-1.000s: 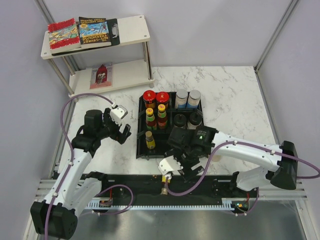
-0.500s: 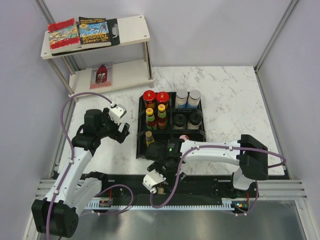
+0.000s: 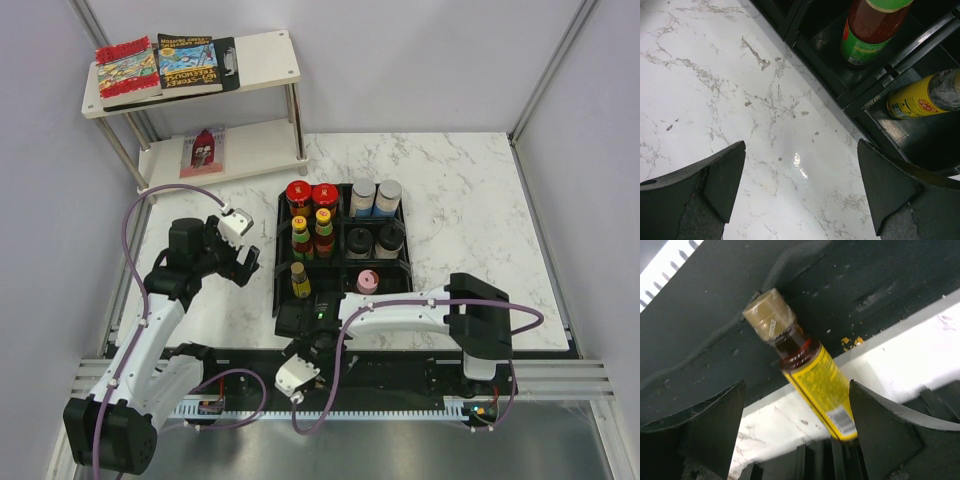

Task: Organize the condiment bottles
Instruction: Pick up the bottle from the center of the board.

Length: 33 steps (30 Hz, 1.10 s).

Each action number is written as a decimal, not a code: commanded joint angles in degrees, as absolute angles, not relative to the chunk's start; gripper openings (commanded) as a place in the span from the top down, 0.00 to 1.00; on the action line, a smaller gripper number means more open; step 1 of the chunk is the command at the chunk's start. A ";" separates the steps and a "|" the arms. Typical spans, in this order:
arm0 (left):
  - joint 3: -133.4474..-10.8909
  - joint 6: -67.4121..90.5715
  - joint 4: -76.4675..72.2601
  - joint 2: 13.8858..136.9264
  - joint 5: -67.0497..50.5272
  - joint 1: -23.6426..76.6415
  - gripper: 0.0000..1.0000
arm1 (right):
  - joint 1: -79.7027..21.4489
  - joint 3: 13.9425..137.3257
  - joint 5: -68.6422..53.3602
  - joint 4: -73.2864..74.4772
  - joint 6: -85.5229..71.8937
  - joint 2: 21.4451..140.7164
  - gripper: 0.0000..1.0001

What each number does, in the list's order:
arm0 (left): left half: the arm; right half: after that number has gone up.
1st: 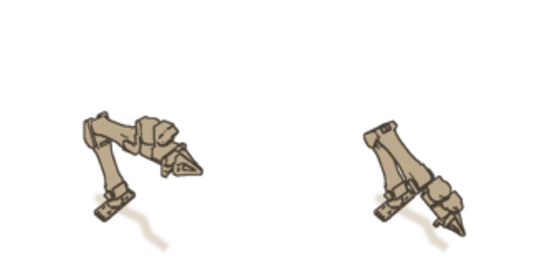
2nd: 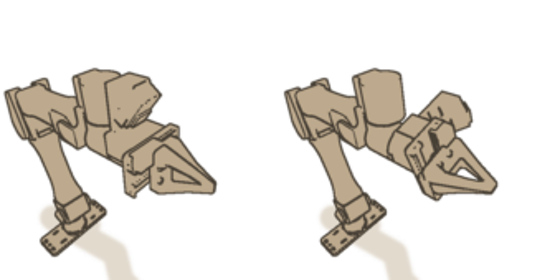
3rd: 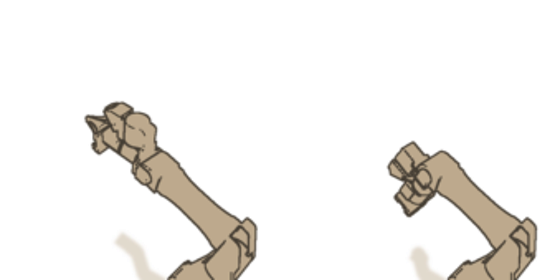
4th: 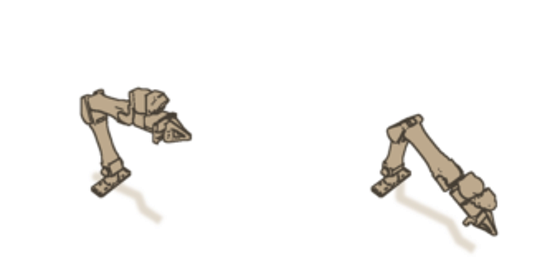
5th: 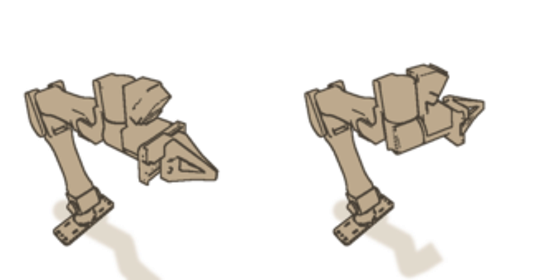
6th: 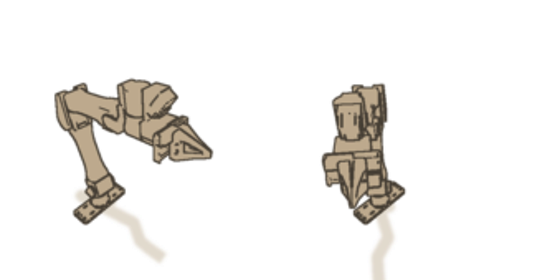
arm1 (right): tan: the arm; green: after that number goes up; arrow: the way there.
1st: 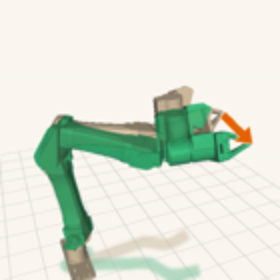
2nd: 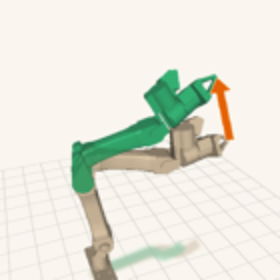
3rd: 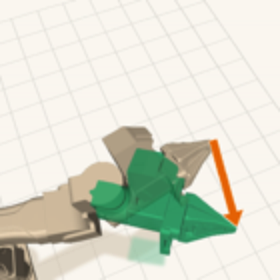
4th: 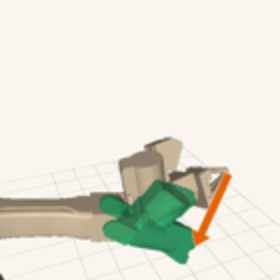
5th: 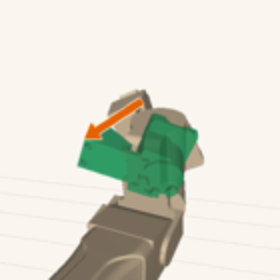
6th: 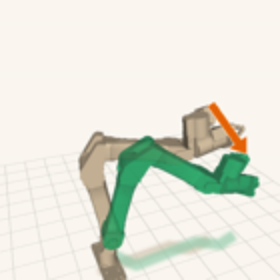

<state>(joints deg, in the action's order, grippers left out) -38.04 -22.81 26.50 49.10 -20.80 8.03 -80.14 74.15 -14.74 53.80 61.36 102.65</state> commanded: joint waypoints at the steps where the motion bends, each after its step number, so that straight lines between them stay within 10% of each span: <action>1: -37.44 -23.29 24.79 48.52 -20.74 7.73 0.01 | -80.59 72.95 -16.08 50.46 62.40 105.99 0.11; 10: -37.44 -23.29 24.87 48.34 -21.09 7.65 0.01 | -80.51 70.67 -14.33 48.08 60.74 107.40 0.37; 17: -37.44 -23.29 24.87 48.34 -21.27 7.65 0.01 | -80.51 68.91 -11.52 45.88 58.28 105.21 1.00; 33: -37.44 -23.38 24.87 48.16 -21.27 7.65 0.01 | -78.75 75.93 -9.75 41.31 43.69 93.00 1.00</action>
